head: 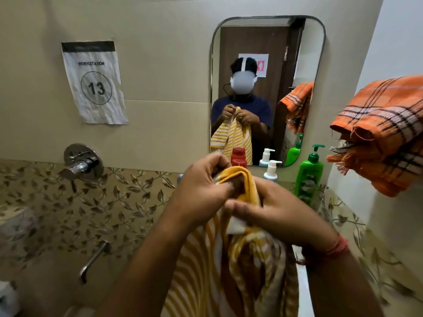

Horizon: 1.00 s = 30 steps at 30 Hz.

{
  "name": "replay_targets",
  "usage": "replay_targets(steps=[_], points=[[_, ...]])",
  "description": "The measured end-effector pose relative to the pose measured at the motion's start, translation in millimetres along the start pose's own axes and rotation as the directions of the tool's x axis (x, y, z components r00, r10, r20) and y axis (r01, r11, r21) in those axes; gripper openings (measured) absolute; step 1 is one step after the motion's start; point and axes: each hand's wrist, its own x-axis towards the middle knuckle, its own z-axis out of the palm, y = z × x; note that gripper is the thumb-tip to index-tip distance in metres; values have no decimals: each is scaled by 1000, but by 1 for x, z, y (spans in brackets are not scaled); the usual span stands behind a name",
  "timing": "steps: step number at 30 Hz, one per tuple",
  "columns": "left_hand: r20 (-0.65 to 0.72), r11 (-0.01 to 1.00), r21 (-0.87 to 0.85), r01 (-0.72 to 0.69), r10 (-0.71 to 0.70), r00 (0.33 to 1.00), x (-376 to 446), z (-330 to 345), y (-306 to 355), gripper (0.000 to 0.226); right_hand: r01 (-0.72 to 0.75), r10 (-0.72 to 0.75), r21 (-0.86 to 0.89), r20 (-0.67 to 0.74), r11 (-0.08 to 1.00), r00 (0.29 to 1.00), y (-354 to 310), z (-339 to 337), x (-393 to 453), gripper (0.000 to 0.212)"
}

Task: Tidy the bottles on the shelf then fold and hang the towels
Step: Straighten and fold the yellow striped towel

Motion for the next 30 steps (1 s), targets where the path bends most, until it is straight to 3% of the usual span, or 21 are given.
replay_targets(steps=[2,5,7,10,12,15,19,22,24,27,30], points=[[70,999,34,35,-37,997,5,-12,-7,22,-14,7,-44,-164,999,986,4,-7,5,15],[261,984,26,177,-178,949,-3,-41,-35,34,-156,158,35,-382,987,910,20,-33,-3,18],[219,970,-8,244,-236,947,-12,-58,-55,35,-217,246,116,-506,969,827,28,-47,-12,29],[56,952,-45,303,-301,952,-14,-69,-72,34,-183,291,233,-615,955,733,29,-48,-12,37],[-26,956,-15,294,-295,955,-9,-63,-68,21,-174,274,223,-572,959,773,22,-42,-6,32],[-91,976,21,218,-215,972,5,-47,-47,23,-200,221,96,-329,975,918,0,-29,8,27],[4,994,-14,107,-107,994,17,-28,-24,24,-199,176,-151,-153,968,972,-14,-12,30,24],[232,996,49,76,-85,969,22,-19,-22,44,-180,165,-120,-123,976,979,-15,-5,38,19],[310,991,120,55,-90,946,24,-17,-22,49,-186,165,-139,-147,973,975,-9,-4,41,18],[243,970,242,-5,-56,969,24,-18,-24,25,-176,124,-270,-199,947,972,4,-3,43,14],[167,968,249,-34,-8,986,21,-18,-27,20,-140,50,-394,-230,908,972,13,0,39,20]])
